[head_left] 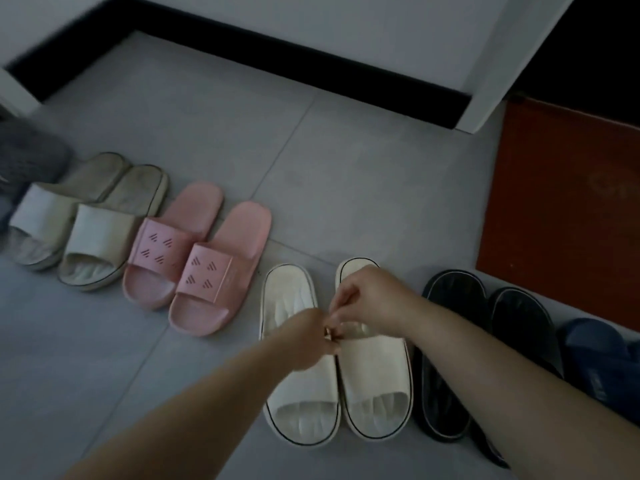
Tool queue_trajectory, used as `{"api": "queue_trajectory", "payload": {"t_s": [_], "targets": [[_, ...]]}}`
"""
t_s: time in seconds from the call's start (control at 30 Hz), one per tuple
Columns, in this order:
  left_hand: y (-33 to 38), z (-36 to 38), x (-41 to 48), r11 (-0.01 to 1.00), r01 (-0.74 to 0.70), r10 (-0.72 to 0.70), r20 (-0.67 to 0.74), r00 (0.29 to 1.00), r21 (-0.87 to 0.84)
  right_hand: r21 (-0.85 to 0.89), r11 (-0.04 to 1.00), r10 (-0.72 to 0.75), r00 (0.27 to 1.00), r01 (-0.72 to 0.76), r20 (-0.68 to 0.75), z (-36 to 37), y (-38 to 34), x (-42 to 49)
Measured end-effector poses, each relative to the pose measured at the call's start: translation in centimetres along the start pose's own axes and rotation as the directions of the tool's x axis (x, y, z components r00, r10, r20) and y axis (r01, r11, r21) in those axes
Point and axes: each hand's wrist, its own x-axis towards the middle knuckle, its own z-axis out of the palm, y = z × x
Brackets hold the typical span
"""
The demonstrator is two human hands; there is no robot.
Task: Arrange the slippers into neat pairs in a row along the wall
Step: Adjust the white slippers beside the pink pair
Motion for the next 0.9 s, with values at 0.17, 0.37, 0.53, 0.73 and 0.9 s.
{"api": "queue_trajectory", "payload": {"t_s": [0.17,0.37,0.53,0.73,0.9], "targets": [[0.6,1.0,-3.1,0.957,-0.033,-0.064,-0.320,0.945,-0.287,0.283,0.945,-0.073,0.948,0.166,-0.310,-6.4,-0.4,-3.7],[3.6,-0.8,-3.8,0.125,-0.067,-0.244,-0.096,0.965,-0.990,0.392,0.886,-0.034,0.876,0.249,-0.481,-11.2,0.9,-7.9],[5.4,1.3,-0.4,0.129,0.104,-0.242,0.070,0.968,-0.986,0.341,0.936,0.045,0.933,0.085,-0.357,-8.4,3.0,-6.5],[1.9,0.9,-1.0,0.628,-0.033,-0.428,-0.381,0.820,-0.777,-0.005,0.991,0.131,0.986,-0.132,-0.108,-2.9,6.0,-3.6],[2.7,-2.2,0.6,0.929,0.178,-0.326,-0.489,0.809,-0.325,-0.301,0.927,0.196,0.974,-0.223,-0.115,-1.1,6.8,-1.3]]}}
